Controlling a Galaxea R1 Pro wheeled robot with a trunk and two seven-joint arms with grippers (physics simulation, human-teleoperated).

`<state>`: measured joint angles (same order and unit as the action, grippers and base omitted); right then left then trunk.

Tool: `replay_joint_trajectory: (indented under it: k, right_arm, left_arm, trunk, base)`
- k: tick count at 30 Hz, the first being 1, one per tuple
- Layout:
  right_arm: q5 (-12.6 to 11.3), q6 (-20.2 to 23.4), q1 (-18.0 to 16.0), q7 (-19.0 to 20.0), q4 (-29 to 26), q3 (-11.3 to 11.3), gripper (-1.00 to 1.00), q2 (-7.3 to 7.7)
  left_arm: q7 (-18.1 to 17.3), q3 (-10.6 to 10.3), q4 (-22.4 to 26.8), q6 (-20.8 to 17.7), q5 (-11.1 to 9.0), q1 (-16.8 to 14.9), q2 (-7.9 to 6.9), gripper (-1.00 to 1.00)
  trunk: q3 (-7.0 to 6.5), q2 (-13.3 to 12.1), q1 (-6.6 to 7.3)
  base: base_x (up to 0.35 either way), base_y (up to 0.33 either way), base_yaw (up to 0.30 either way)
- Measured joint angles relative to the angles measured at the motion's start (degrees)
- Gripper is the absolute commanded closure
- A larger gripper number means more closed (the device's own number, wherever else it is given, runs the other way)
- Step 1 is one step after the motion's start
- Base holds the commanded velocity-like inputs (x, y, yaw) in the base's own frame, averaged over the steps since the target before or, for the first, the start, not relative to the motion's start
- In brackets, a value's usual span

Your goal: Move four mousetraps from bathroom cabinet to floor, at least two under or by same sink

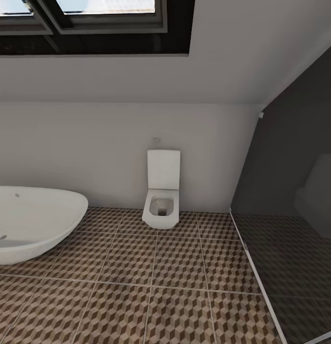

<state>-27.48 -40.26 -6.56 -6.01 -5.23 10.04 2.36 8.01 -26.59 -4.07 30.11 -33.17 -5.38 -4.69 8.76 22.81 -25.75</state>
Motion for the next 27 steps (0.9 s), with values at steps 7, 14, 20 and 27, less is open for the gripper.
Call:
replay_joint_trajectory:
  k: [7, 14, 20, 27]
  right_arm:
    - [0.0, 0.0, 0.0, 0.0, 0.03, 0.0, 1.0, 0.0]
    - [-0.01, 0.0, 0.0, 0.0, 0.03, 0.0, 1.0, 0.0]
    - [0.0, 0.0, 0.0, 0.0, 0.0, 0.0, 1.0, 0.0]
    - [0.0, 0.0, 0.0, 0.0, 0.0, 0.0, 1.0, 0.0]
  left_arm:
    - [0.0, 0.0, 0.0, 0.01, 0.01, 0.0, 0.0, 1.0]
    - [0.0, 0.0, 0.0, -0.01, 0.0, 0.0, 0.0, 1.0]
    - [0.0, 0.0, 0.0, 0.0, 0.0, 0.0, 0.0, 1.0]
    - [0.0, 0.0, 0.0, 0.01, 0.0, 0.0, 0.0, 1.0]
  trunk:
    - [0.0, 0.0, 0.0]
    - [0.0, 0.0, 0.0]
    - [0.0, 0.0, 0.0]
    - [0.0, 0.0, 0.0]
  base:
    - [0.0, 0.0, 0.0]
    - [0.0, 0.0, 0.0]
    - [0.0, 0.0, 0.0]
    - [0.0, 0.0, 0.0]
